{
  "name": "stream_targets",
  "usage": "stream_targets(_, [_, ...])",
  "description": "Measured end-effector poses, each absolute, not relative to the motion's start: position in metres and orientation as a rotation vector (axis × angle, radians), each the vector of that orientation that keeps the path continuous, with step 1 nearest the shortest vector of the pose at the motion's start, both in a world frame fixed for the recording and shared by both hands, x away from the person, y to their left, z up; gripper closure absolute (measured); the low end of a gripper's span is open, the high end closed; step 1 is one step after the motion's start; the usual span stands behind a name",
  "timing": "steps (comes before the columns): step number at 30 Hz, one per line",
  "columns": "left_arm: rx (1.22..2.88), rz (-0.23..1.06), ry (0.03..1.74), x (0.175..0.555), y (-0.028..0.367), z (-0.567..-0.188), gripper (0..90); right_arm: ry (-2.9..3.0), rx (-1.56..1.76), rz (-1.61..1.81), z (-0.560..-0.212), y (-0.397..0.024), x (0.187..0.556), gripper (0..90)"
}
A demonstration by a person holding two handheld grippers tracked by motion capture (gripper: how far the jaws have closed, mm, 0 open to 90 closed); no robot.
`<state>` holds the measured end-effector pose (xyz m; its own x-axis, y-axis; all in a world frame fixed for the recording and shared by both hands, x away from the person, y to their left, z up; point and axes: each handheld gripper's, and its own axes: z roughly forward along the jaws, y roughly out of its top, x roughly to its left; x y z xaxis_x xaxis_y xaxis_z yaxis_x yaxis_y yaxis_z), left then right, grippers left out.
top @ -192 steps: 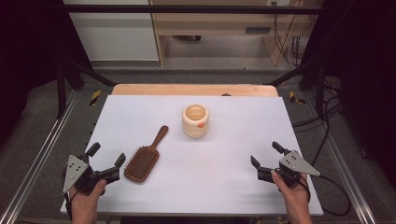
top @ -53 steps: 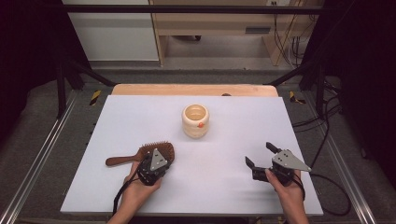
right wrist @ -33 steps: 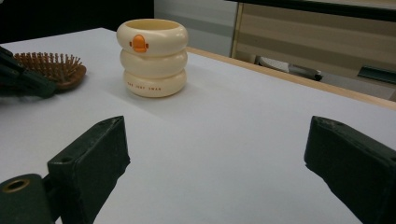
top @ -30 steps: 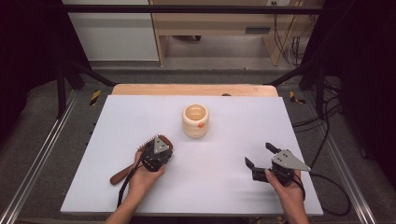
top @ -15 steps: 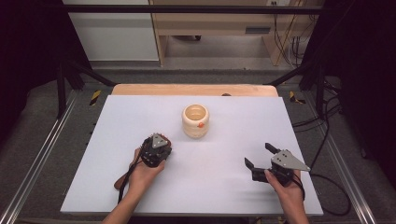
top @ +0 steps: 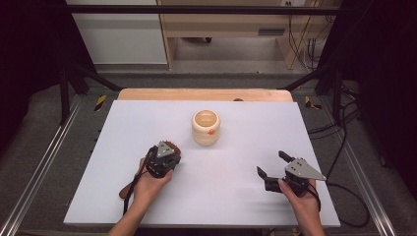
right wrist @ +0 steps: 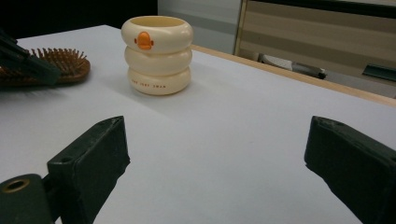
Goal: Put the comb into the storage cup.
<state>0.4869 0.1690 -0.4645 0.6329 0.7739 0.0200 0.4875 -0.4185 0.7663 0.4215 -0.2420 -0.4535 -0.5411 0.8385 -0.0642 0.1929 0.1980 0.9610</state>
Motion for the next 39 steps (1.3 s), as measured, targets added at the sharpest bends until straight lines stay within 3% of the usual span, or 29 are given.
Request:
stream_targets(12, [1.995,0.501,0.979,0.475,0.200,-0.438,90.0,1.868,0.968,1.367,-0.453,-0.242,0.421,6.5])
stream_targets(31, [2.021,0.574,0.955,0.462,0.236,-0.415,89.5,1.872,0.963,1.373,-0.453,-0.242,0.420,6.4])
stream_targets(35, [1.992,0.574,0.961,0.461,0.244,-0.410,85.2,1.878,0.967,1.373,-0.453,-0.241,0.420,6.1])
stream_targets(39, [1.994,0.592,0.987,0.457,0.257,-0.406,68.0,1.884,0.965,1.371,-0.454,-0.241,0.421,6.1])
